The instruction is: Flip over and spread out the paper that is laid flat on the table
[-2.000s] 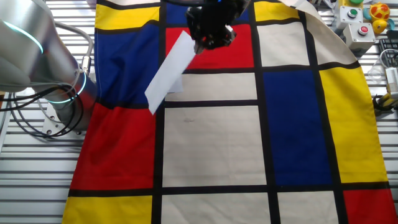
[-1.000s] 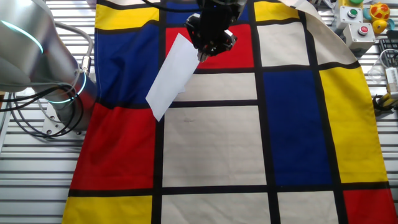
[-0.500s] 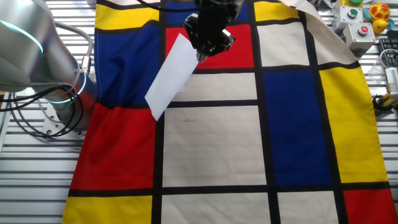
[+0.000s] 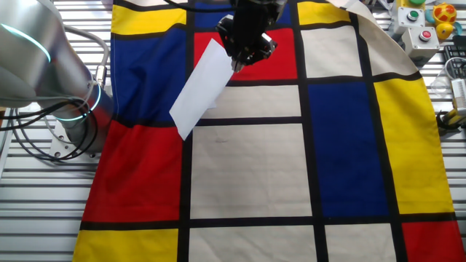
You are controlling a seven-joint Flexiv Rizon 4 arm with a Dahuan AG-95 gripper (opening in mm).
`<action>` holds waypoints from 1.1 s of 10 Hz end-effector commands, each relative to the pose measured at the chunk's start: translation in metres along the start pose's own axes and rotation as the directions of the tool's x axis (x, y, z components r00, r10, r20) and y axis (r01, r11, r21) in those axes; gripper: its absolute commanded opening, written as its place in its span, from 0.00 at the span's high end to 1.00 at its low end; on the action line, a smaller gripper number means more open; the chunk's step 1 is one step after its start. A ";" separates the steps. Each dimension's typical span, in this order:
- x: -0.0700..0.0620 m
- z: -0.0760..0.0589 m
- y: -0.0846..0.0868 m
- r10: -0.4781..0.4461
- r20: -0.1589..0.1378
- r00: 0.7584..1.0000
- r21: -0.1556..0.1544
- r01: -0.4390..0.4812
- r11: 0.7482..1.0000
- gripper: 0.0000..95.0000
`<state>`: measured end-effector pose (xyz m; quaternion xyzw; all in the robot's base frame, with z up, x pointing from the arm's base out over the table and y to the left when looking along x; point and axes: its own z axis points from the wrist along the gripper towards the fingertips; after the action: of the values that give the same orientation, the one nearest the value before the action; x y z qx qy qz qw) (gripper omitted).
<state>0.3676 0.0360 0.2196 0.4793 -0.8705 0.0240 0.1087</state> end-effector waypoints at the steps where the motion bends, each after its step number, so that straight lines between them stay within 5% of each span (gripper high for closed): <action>1: -0.001 0.000 0.000 0.018 0.000 1.000 0.006 -0.018 1.000 1.00; 8: -0.002 0.000 -0.004 0.100 0.020 0.995 0.026 -0.101 0.995 1.00; 11: 0.002 0.006 -0.068 0.039 0.024 0.999 0.048 -0.040 0.998 1.00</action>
<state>0.4170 0.0020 0.2101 0.4538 -0.8857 0.0383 0.0903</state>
